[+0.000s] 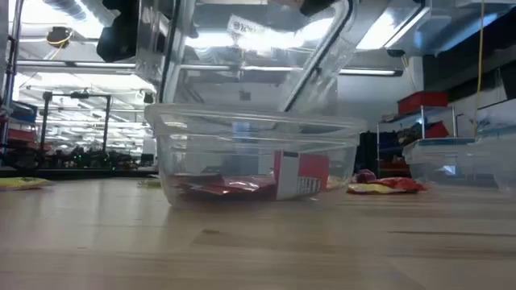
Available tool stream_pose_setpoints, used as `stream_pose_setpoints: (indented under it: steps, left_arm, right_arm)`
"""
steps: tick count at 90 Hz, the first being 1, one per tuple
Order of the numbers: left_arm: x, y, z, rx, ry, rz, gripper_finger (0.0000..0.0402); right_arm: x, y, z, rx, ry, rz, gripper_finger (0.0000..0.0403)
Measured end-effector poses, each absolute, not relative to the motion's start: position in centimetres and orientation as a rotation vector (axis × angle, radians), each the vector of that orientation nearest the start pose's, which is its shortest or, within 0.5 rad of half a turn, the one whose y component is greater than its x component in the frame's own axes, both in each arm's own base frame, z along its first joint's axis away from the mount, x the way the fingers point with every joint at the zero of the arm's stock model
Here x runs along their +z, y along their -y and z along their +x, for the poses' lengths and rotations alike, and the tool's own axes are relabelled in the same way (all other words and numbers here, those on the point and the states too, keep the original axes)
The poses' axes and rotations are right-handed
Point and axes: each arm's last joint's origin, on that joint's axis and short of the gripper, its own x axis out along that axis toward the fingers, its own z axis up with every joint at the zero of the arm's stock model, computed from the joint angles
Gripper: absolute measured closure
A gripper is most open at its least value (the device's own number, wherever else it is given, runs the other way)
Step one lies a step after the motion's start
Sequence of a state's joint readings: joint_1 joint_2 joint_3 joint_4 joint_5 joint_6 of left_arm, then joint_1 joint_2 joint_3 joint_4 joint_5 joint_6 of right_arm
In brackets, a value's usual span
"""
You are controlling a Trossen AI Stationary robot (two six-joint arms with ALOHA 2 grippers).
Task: Sort candy
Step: Close the rectangular transparent bin
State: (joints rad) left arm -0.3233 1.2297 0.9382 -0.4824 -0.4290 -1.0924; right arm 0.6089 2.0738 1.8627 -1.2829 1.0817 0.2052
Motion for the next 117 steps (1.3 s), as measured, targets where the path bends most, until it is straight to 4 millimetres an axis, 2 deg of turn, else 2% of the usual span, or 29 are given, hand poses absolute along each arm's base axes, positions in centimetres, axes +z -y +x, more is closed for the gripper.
stream_pose_setpoints:
  steps: [9, 28, 48, 63, 79, 99, 117]
  left_arm:
    - [27.6, 6.7, 24.2, 0.469, -0.560, -0.767, 0.0243]
    - [29.3, 6.2, 24.6, 0.403, -0.423, -0.769, 0.0243]
    - [29.3, 6.2, 24.5, 0.398, -0.429, -0.749, 0.0243]
    - [29.0, 6.2, 24.4, 0.410, -0.456, -0.729, 0.0243]
    - [28.8, 6.1, 24.2, 0.438, -0.474, -0.710, 0.0243]
    - [28.9, 6.2, 23.2, 0.443, -0.501, -0.624, 0.0243]
    - [29.5, 8.5, 21.2, 0.351, -0.535, -0.542, 0.0243]
  right_arm:
    - [26.0, -20.6, 34.7, -0.470, -0.975, -0.970, 0.0376]
    - [24.4, -19.1, 35.2, -0.472, -1.048, -0.918, 0.0376]
    - [23.6, -19.4, 35.2, -0.448, -1.047, -0.880, 0.0374]
    - [23.3, -19.8, 35.7, -0.373, -1.061, -0.766, 0.0361]
    - [23.3, -19.9, 35.7, -0.357, -1.064, -0.747, 0.0370]
    - [24.9, -19.4, 35.1, -0.420, -1.080, -0.863, 0.0373]
    - [27.5, -18.5, 33.9, -0.538, -1.105, -0.869, 0.0375]
